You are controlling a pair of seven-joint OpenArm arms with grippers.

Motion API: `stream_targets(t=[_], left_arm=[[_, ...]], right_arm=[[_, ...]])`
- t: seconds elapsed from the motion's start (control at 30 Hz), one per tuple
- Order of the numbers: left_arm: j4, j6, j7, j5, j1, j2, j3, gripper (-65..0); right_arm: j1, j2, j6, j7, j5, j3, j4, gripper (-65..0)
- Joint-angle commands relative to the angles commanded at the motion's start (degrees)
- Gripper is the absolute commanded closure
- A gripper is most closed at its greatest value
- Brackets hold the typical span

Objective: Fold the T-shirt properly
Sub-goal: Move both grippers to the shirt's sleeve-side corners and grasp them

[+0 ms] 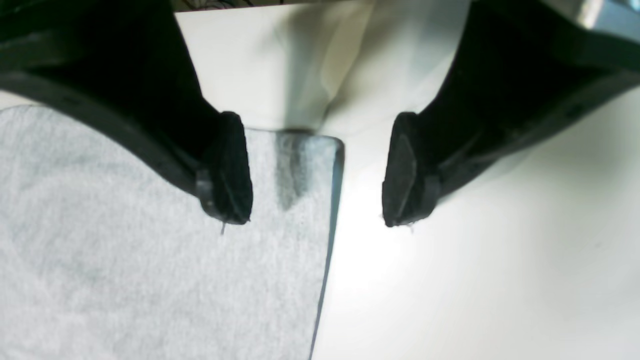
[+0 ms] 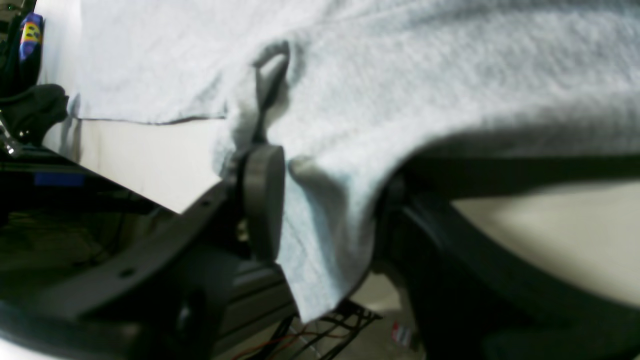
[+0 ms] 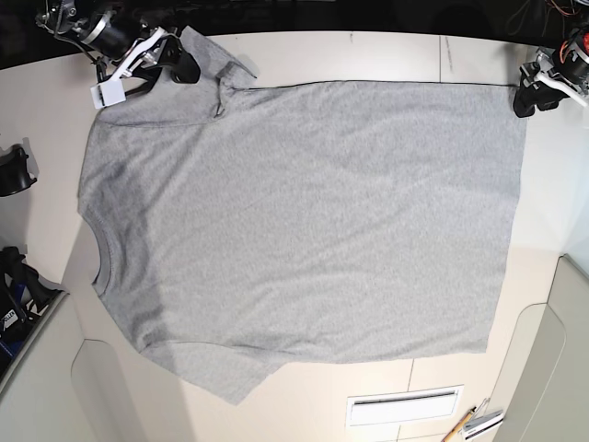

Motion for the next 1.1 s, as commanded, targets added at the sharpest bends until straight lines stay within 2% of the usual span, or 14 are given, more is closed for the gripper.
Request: stream_targets(t=[0.17,0.43,0.5,0.53,0.6,0.67,0.77,0.87,0.93,1.1], left_arm=[[0.00,0.00,2.91,-2.62,0.42,0.02,0.31,-45.1],[0.02,0.00,3.26,-1.77,0.35,0.00,6.01,-44.2],[0.02,0.00,3.26,-1.79,0.35,-0.02,6.03,-37.1],[0.02,0.00,3.26,-1.79,0.37,-0.02,6.01,-30.4],[0.02,0.00,2.60,-1.81,0.37,-0.02,5.99,-13.7],[0.02,0.00,2.38,-1.86,0.35,-0.02,5.99,-0.8],[0.04,0.00,2.19,-1.90,-0.15,-0.24,5.97,0.0],[0.13,0.00,2.47,-1.92,-0.74,-1.09,5.81,0.0],[0.74,0.00,2.86,-2.05,-0.72,-2.12,5.81,0.0],[4.59,0.00,6.99,-4.26,-0.70,-2.99,2.62,0.0]], right_arm=[[0.42,-0.02,-0.02,0.00,-1.27,0.00,0.00,-25.0],[0.42,-0.02,-0.02,0.00,-1.27,-0.02,0.00,-24.9],[0.44,-0.02,-0.02,0.00,-1.27,0.00,0.00,-24.0],[0.57,-0.02,0.00,0.07,-1.27,0.00,0.00,-20.7],[0.74,-0.02,0.02,0.17,-1.27,0.00,0.00,-9.8],[0.83,-0.02,0.66,0.17,-1.25,0.00,0.02,0.0],[1.36,-0.04,2.73,-0.07,-1.25,0.09,0.04,0.0],[1.33,-0.35,2.75,-0.68,-1.22,0.74,0.48,0.0],[1.36,-0.33,2.73,-2.89,-0.72,1.77,1.31,0.0],[1.33,-0.31,2.84,-7.67,3.87,6.73,5.09,0.0]])
